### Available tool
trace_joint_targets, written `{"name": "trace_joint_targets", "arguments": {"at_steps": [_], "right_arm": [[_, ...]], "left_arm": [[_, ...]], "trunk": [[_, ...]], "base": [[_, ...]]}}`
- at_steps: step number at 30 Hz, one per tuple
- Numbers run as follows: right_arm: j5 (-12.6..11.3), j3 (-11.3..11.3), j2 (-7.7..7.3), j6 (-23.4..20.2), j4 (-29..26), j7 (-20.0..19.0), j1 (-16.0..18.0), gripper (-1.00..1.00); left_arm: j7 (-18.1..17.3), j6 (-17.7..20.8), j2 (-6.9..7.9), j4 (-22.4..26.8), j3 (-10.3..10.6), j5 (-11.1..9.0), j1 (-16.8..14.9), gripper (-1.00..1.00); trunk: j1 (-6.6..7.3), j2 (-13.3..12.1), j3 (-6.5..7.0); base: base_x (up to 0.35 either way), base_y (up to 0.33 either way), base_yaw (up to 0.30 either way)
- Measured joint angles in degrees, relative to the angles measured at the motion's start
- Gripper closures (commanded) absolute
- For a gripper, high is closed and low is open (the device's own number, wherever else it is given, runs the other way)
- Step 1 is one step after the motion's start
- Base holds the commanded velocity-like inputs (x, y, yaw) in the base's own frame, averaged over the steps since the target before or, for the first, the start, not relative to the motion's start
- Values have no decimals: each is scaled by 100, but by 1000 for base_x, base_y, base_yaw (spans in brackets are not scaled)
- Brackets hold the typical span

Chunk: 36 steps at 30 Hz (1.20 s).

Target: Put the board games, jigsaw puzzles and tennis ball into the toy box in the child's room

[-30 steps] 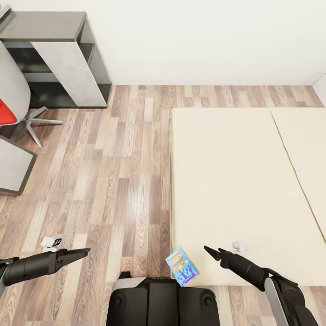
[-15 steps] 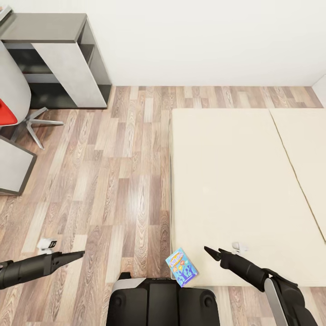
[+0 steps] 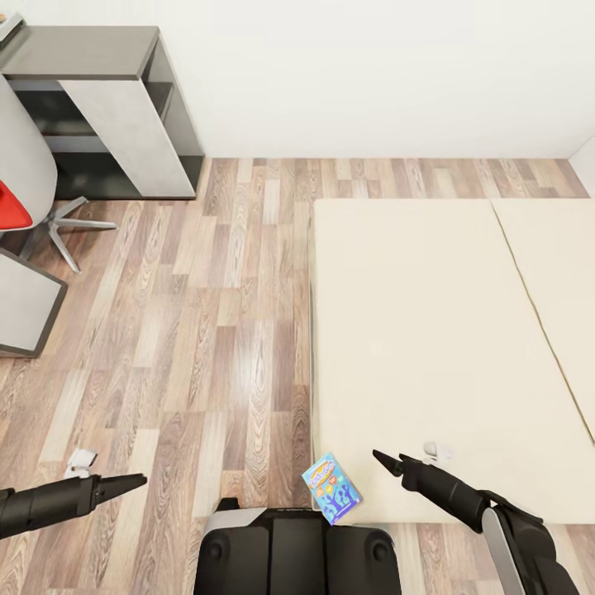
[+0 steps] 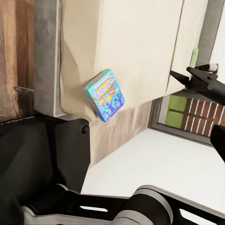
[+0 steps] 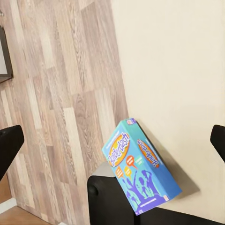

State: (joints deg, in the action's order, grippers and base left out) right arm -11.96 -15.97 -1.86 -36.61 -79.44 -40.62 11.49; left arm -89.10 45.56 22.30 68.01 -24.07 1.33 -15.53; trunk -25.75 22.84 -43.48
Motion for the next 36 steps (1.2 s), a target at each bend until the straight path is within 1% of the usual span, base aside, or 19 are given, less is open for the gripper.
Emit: {"name": "trace_joint_targets", "arguments": {"at_steps": [8,24,32,36], "right_arm": [[23,3,2,7,1,10,0,-100],[25,4,9,17,16,11,0,-100],[39,14,11,22,165,15,0,-100],[42,18,10,110,251,17,0,-100]], "left_arm": [[44,-31,-12,-16,-33,64,0,-100],[215,-37,-21,-18,-7,84,-1,-100],[247,-37,-28,-18,8,88,-2,-100],[277,-37,-30,-23,11,88,-1,-100]], "trunk": [[0,0,62],[0,0,210],[0,0,286],[0,0,323]], "base": [[0,0,0],[0,0,0],[0,0,0],[0,0,0]]}}
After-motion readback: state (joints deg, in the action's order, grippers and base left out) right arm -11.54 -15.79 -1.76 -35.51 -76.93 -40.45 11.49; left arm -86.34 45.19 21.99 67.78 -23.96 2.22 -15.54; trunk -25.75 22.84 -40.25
